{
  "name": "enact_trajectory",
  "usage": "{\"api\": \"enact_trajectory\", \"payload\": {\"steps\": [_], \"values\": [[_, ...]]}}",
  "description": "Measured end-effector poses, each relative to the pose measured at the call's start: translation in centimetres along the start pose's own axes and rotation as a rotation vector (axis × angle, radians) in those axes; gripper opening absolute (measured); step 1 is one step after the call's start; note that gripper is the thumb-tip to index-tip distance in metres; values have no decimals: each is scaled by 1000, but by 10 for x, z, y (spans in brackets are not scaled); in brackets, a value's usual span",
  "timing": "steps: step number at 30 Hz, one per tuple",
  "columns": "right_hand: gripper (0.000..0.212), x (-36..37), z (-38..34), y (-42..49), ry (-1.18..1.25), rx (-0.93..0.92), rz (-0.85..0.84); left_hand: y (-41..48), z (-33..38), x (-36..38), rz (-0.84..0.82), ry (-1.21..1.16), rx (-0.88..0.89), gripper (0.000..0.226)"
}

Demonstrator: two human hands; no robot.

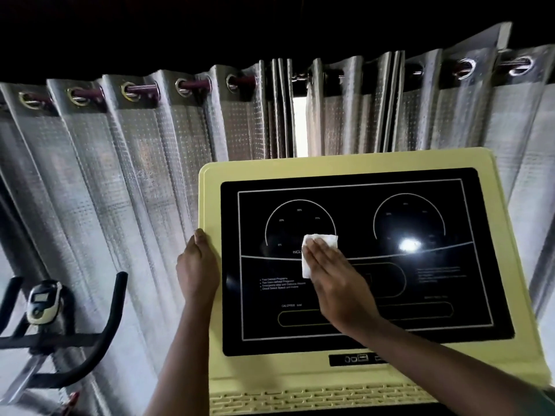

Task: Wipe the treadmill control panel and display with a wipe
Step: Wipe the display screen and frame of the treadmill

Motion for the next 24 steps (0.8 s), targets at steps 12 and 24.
{"api": "enact_trajectory", "payload": {"steps": [12, 24], "values": [[53, 18, -34, 20, 59, -42, -14, -22, -39, -8, -235, -217, -134, 90], [54, 28, -64, 41, 24, -130, -53, -26, -38, -8, -204, -256, -134, 84]]}}
Point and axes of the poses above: each hand's wrist, its own y-axis towards the middle knuckle, its own x-axis out of the palm, z = x × y, the point moved 2 cm from there along y, towards the middle knuckle, and after that the axes turned 7 degrees about x, right-handed, at the moved point
